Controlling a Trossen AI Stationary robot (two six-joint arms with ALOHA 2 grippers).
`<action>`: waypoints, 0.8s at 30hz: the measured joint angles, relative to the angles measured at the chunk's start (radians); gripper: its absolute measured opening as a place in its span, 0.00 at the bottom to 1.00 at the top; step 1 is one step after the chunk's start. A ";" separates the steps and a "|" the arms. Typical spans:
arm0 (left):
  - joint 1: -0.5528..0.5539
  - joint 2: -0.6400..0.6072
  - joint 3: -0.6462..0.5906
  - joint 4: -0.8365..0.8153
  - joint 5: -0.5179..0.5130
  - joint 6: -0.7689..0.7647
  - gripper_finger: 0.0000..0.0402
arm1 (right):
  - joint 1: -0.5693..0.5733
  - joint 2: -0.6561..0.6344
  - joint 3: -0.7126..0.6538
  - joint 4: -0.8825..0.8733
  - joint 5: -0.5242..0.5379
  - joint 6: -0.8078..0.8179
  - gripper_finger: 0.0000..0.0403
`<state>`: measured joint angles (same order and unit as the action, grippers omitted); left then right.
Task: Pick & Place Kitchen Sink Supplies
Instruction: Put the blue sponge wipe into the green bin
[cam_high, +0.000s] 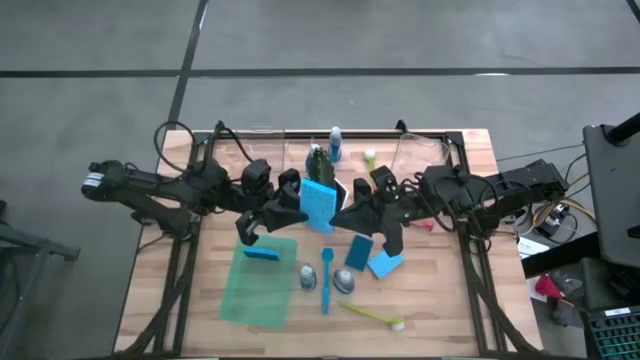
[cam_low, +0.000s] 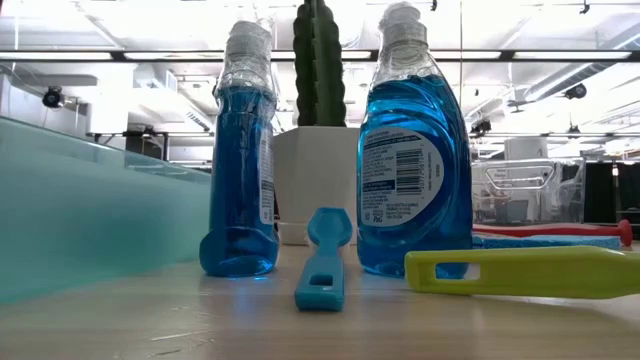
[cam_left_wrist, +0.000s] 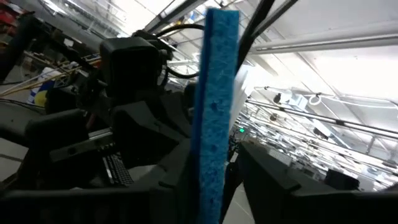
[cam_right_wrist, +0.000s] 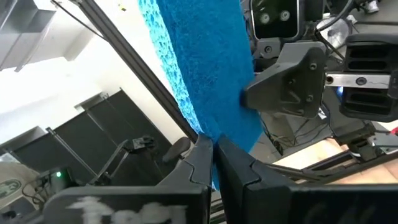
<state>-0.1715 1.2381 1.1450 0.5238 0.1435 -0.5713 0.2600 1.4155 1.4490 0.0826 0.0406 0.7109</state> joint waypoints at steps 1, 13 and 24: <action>0.000 0.000 0.000 -0.001 -0.013 -0.003 0.25 | 0.000 0.000 0.000 0.000 0.001 0.000 0.02; 0.000 -0.028 0.000 -0.020 -0.003 -0.044 0.05 | 0.000 0.000 -0.001 0.001 0.014 0.012 0.05; -0.001 -0.206 0.000 -0.387 0.061 -0.066 0.06 | 0.002 -0.002 -0.002 -0.101 -0.019 -0.007 0.28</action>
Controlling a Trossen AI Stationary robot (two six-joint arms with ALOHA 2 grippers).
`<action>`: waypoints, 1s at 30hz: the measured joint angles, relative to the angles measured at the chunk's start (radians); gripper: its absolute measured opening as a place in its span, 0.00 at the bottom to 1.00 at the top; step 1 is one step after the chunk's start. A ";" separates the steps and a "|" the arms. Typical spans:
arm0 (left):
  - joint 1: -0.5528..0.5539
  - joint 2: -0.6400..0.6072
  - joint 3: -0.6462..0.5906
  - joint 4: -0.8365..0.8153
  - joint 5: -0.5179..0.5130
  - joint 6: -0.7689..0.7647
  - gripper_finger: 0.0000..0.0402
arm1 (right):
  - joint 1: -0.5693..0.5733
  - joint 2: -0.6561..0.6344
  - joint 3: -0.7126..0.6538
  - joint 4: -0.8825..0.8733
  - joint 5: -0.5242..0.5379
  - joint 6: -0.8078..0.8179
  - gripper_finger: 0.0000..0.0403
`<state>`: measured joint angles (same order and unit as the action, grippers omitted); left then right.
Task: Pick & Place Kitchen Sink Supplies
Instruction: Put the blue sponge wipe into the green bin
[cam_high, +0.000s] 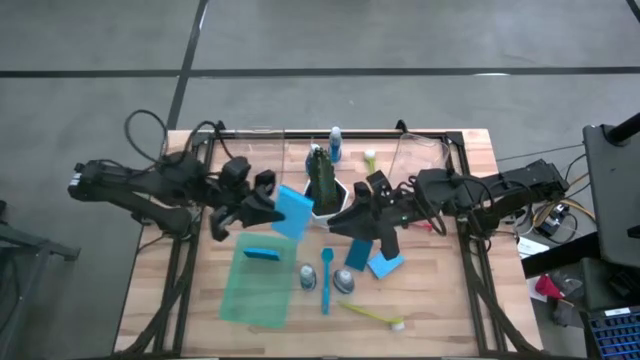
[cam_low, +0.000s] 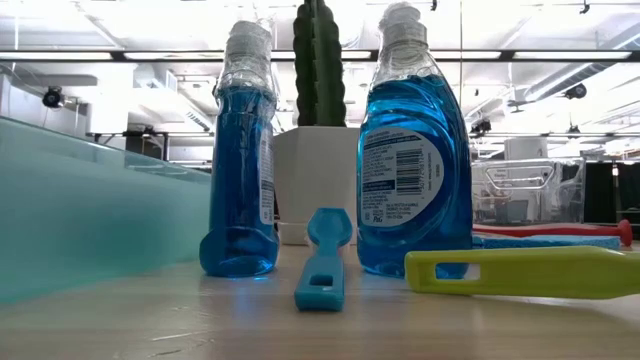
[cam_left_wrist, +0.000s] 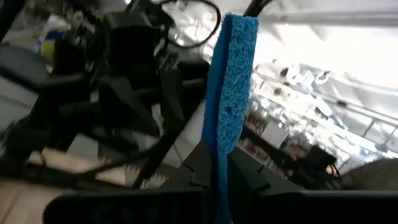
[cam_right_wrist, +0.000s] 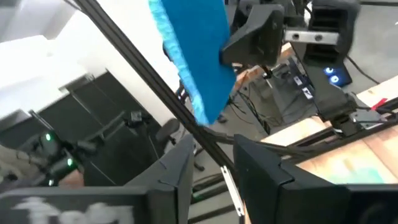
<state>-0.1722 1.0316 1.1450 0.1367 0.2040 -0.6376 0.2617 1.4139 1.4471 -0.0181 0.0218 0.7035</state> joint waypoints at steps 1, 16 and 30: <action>0.000 -0.021 0.000 -0.049 0.011 0.000 0.06 | 0.000 0.000 0.000 -0.007 0.000 -0.004 0.29; 0.000 -0.187 0.000 -0.829 -0.010 0.015 0.05 | 0.002 -0.003 0.000 -0.009 -0.004 -0.103 0.29; 0.000 -0.056 -0.002 -1.167 -0.143 0.243 0.05 | 0.002 -0.003 0.000 -0.008 0.000 -0.132 0.23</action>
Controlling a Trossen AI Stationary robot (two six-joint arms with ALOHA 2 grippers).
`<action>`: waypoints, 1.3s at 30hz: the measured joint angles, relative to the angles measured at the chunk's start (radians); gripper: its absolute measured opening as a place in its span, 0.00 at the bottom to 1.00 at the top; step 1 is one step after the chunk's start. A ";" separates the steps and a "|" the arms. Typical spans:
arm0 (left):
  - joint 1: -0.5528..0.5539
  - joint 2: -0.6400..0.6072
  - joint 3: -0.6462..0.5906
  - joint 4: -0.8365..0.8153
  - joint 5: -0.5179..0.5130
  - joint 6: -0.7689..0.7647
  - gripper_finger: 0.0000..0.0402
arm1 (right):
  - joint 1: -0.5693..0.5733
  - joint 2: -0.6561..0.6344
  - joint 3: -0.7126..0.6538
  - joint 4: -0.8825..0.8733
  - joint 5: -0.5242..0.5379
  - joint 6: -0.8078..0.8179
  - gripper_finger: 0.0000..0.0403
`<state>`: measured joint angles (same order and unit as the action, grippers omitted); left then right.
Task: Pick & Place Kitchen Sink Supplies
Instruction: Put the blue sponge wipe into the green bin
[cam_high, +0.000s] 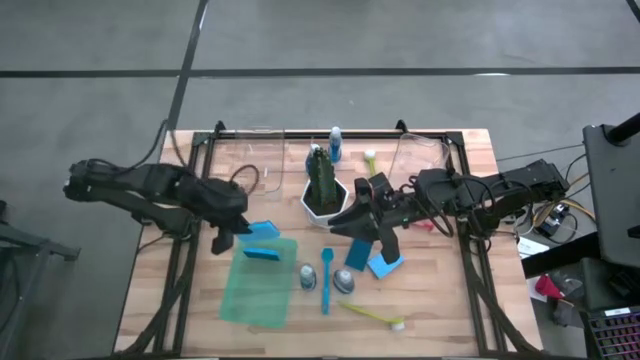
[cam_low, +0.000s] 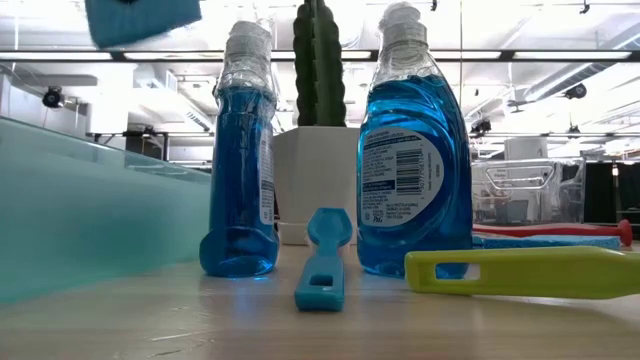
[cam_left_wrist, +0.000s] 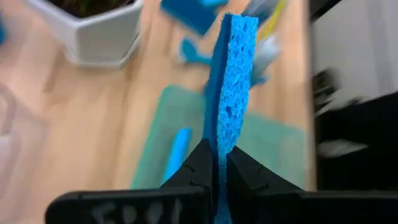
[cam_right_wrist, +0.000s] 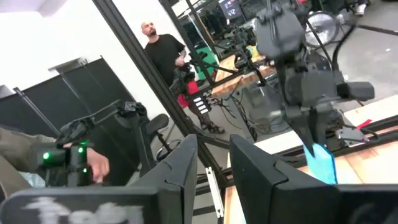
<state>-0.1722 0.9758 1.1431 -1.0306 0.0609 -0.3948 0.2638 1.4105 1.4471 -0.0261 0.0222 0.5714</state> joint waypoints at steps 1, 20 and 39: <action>0.000 0.015 0.000 -0.021 -0.014 0.020 0.05 | 0.000 0.000 0.000 0.000 0.003 0.000 0.22; -0.002 0.226 -0.002 -0.132 -0.019 0.172 0.10 | 0.000 0.006 -0.001 -0.015 0.007 -0.013 0.18; -0.107 0.243 -0.026 -0.088 -0.088 0.184 0.10 | -0.003 0.006 -0.001 -0.016 0.007 -0.022 0.17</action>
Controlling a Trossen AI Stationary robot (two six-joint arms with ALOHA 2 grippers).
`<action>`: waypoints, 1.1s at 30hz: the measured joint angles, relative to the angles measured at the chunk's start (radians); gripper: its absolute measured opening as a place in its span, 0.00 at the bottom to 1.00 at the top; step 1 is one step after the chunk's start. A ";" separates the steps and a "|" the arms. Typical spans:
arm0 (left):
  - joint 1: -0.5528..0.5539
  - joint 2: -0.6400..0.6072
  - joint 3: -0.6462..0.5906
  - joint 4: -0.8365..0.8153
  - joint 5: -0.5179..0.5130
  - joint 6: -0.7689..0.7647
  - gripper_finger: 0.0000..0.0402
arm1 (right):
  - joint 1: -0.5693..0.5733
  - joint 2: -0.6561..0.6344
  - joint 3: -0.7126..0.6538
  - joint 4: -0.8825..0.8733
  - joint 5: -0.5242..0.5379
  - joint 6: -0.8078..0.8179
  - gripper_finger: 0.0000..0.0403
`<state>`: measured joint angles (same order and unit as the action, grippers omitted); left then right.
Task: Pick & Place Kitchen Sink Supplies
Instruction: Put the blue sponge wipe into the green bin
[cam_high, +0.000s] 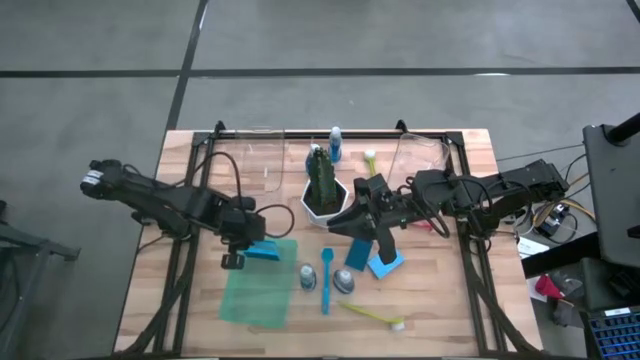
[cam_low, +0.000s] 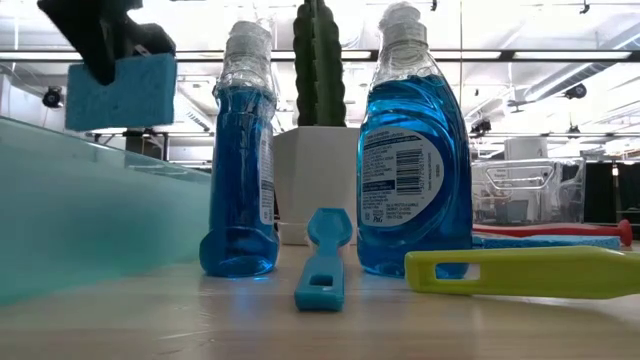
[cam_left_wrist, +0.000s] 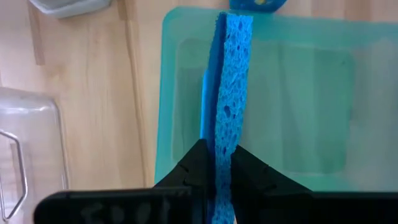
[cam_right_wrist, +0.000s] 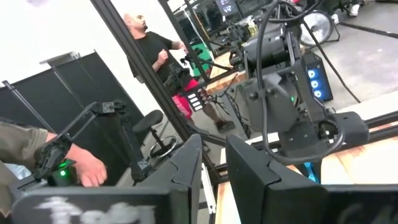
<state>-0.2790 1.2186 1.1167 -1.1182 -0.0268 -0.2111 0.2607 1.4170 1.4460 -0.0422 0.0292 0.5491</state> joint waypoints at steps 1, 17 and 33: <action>0.000 -0.001 -0.009 0.002 -0.007 -0.002 0.10 | 0.000 0.000 0.000 0.000 0.000 0.000 0.18; -0.005 -0.007 -0.119 0.084 -0.009 -0.053 0.10 | 0.001 0.000 0.000 0.003 0.024 0.000 0.17; -0.013 -0.008 -0.157 0.140 -0.006 -0.056 0.10 | 0.000 0.000 0.000 0.003 0.026 -0.002 0.21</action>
<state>-0.2916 1.2110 0.9593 -0.9787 -0.0325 -0.2672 0.2607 1.4173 1.4460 -0.0391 0.0555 0.5469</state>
